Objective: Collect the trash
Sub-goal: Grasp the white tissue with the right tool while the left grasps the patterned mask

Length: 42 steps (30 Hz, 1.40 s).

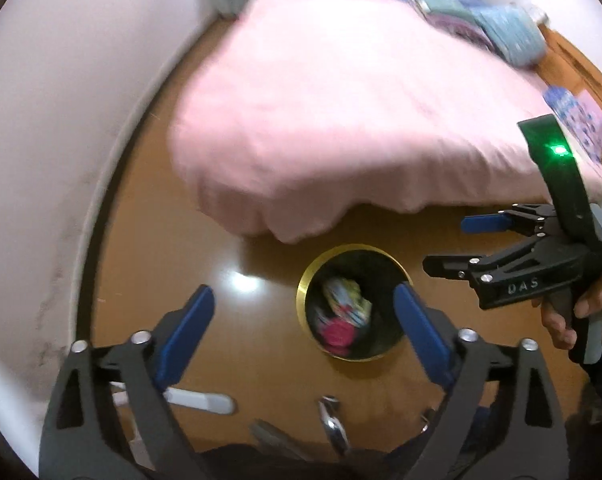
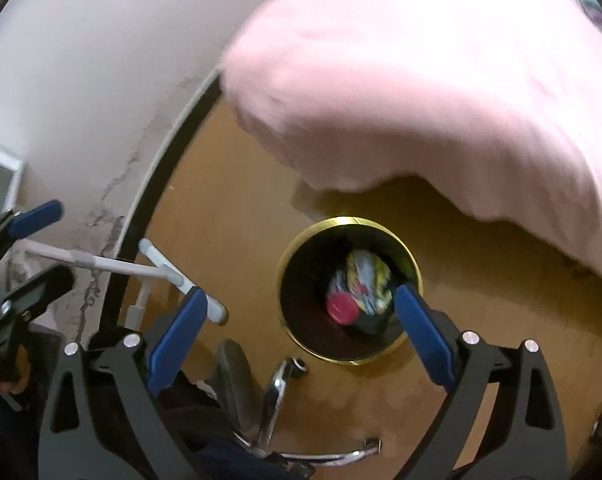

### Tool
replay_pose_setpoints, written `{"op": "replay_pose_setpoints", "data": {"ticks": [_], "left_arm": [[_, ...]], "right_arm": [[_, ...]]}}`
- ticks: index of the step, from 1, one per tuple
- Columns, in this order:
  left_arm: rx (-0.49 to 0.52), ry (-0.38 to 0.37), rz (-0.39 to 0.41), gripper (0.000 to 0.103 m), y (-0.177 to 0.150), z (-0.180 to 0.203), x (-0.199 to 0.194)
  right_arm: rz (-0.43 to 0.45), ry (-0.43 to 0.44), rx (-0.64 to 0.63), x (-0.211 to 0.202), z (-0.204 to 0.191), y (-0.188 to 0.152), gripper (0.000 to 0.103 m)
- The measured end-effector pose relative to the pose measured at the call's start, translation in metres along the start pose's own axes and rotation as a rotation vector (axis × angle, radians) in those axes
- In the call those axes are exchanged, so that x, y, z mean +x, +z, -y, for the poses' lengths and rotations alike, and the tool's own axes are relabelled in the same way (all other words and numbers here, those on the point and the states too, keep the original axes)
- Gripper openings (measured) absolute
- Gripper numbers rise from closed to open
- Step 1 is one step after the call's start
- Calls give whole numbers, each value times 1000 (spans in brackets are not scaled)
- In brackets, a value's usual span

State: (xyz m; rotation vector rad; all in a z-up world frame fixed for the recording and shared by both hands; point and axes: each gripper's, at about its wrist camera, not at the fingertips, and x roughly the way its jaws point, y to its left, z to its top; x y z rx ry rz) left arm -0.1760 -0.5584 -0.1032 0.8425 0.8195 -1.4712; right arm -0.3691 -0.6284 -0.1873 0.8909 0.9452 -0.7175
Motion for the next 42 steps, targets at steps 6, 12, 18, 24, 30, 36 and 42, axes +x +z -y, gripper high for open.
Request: {"op": "replay_pose_setpoints", "data": {"ticks": [6,12,18,24,30,36,42], "left_arm": [[-225,184,174,93,-72,-70,-145],[-519,448,210,93,-200,-142,-256],[-823,708,175,93,-351,-184,-344],[-1010,808,137,93,-450,-193,-384],[-1041,799,150,93,-481,-191,-390],[-1029,785,160,93,-488,-201,-385],[-980,743,133,93,-473,-225,-365]], "right_arm": [[158,72,-310,-52,-147,16,93],[90,350,-639,-48,-339,-19,93],[-68,546,-925,-30,-509,-108,93],[-156,600,-1129,-22,-594,-192,93],[-200,554,-1214,-6,-628,-232,92],[-163,489,-1257,6,-640,-243,68],[-102,499,-1276,-9,-629,-231,54]]}}
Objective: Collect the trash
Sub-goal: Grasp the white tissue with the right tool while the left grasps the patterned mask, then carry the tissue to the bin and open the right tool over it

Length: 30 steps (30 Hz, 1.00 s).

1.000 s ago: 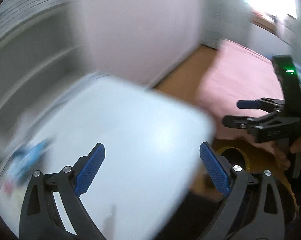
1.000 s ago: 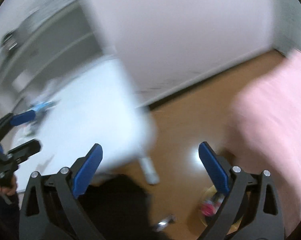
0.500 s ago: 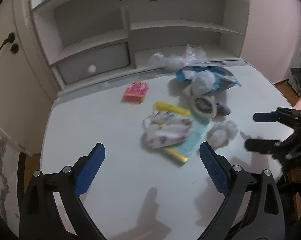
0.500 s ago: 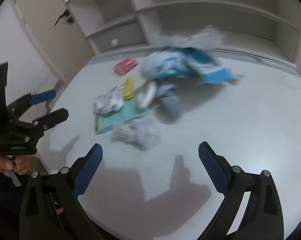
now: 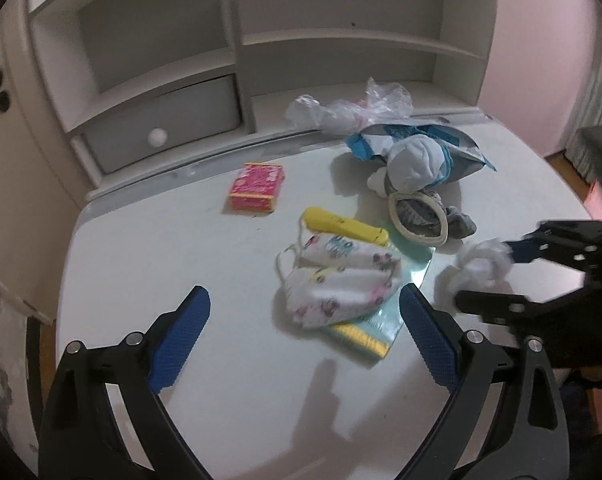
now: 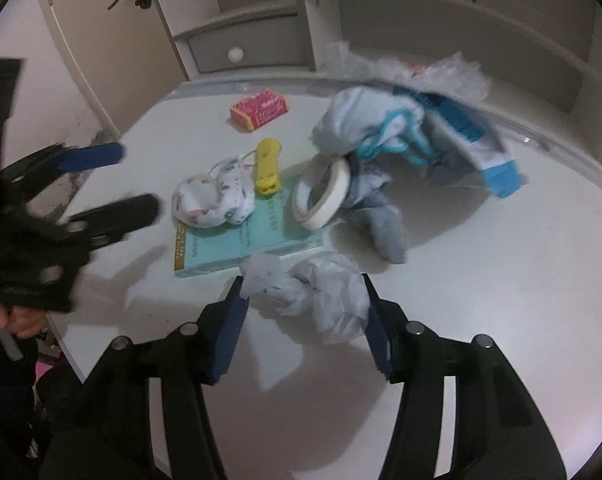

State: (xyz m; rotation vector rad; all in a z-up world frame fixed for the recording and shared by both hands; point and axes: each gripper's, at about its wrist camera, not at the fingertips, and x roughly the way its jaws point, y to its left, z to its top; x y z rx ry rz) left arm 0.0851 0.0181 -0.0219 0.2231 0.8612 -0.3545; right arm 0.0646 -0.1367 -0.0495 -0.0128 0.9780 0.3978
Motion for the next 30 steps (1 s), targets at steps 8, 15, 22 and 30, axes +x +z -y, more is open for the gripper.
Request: {"op": "replay_pose_setpoints", "data": {"ticks": [8,15,22,30], "left_arm": [[55,-16,-56,92,6,27,42],[-11,17,-55,39,10,20,42],[-56,64,19,36,16,16,1],[38,-26,86,36,42,90,-31]], "right_arm": [[19,-21,68,-24,31,-12,54],[34,-37,109,-34,47,-27,54],[85,-46,173,-62,73,-45,54],[165,-133,305,-119,132,-93,54]]}}
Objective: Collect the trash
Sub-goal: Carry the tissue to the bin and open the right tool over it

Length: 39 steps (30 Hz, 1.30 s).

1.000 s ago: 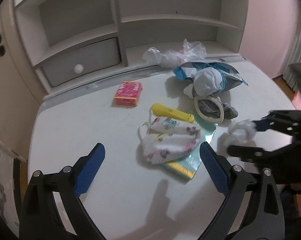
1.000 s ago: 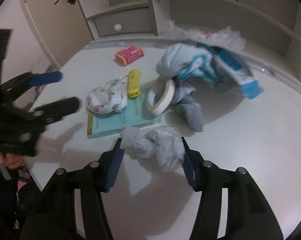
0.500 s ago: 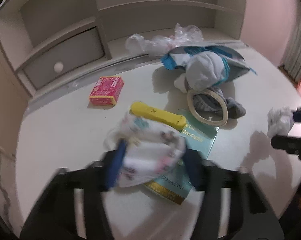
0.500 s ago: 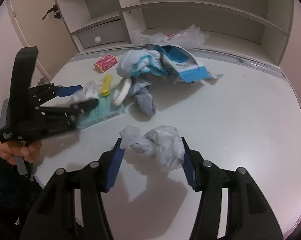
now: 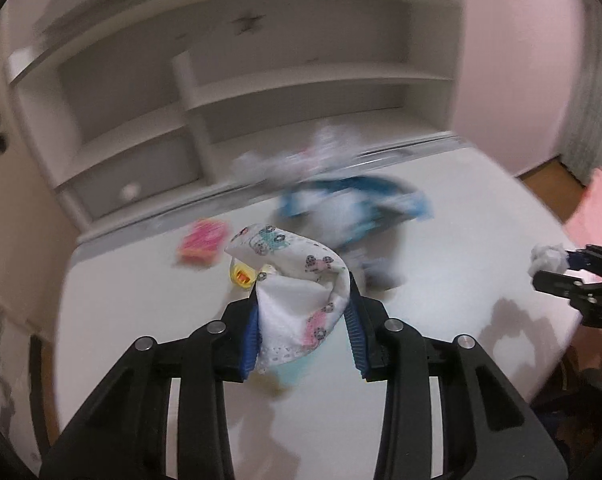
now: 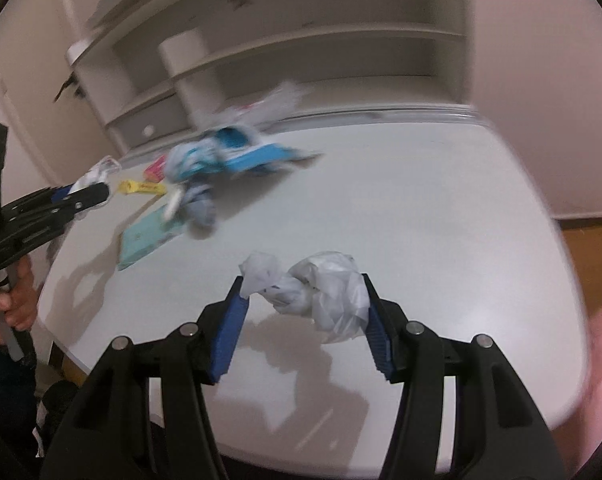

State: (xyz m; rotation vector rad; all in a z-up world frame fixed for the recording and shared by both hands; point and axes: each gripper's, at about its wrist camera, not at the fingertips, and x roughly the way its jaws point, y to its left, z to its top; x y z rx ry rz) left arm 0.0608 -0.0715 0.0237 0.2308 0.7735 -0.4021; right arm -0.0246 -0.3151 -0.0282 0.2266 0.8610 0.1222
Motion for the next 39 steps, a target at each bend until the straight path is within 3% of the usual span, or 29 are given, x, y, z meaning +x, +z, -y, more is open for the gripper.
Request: {"op": "replay_pose_setpoints", "data": {"ticks": [5,11,15,18,22,26,33,39], "left_arm": [[134,-164,4,36,15,96,10],[377,-414,14,36,19,253,18],[539,-620,-31,36,0,368,27],[661,-728,-84,36,-23,439,40],[830,-763,-136,36,-55,515,61],[931,-816,-219,36,-84,571,88],[1013,-835,-328,36,-128,611,125],[1037,-831,-338,36,-146,622,124]], "right_arm": [[46,-137,172,-52,91,-42,54],[83,-336,426,-126,205,-125,54],[77,-435,606,-163,268,-193,54],[42,-484,735,-180,307,-250,54],[-29,-499,839,-179,339,-305,54],[-102,-477,923,-164,359,-350,54],[-199,-443,996,-136,375,-401,54],[-221,-433,1018,-125,376,-414,55]]}}
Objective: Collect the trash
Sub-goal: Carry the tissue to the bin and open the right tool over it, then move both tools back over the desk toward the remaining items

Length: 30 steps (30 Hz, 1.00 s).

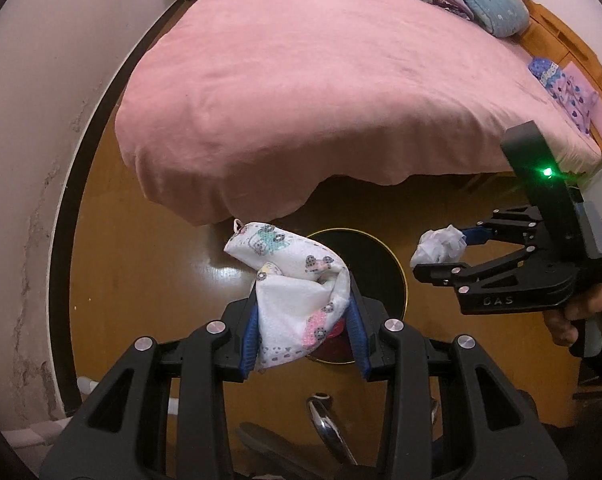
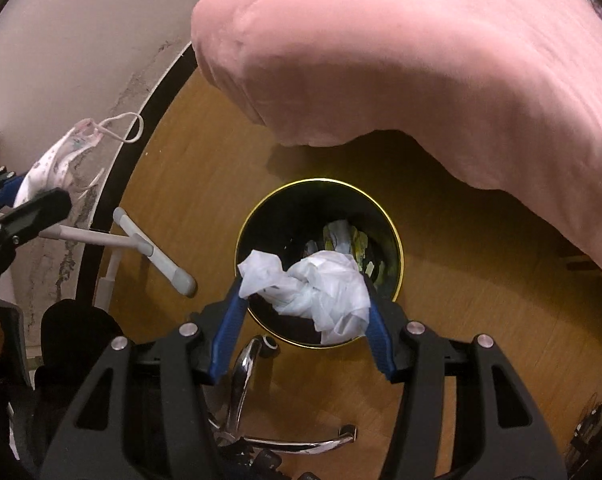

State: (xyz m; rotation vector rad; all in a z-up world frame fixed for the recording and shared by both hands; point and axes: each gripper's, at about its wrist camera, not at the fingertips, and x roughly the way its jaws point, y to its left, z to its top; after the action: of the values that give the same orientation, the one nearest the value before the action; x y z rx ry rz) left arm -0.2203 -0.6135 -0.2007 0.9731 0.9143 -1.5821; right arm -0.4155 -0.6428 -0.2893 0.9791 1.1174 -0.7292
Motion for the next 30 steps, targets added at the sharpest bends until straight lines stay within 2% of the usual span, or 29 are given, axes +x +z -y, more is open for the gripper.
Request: {"op": "replay_pose_setpoints", "data": {"ticks": [7,9,12,19,22,26,30], "left_arm": [[4,-6,-3,36,3,4,2],[2,-12,-6,36,3,4,2],[6,-21,-17,36,3,7,4],[40,-65,-37,37,13,18,14],[53,-86,-29,43,22,25,12],[64,-114,-2,67,33,34,1],[87,-104,26,75,38,41,-15]], "right_arm": [[7,8,2,4,-3,9,59],[16,10,6,2,-3,11,69],[25,17,12,1,-3,10,78],[74,22,65,-15,9,12,78],[108,17,100,-27,18,13,78],[145,10,143,-43,30,11,78],[176,-1,150,-59,34,11,78]]}}
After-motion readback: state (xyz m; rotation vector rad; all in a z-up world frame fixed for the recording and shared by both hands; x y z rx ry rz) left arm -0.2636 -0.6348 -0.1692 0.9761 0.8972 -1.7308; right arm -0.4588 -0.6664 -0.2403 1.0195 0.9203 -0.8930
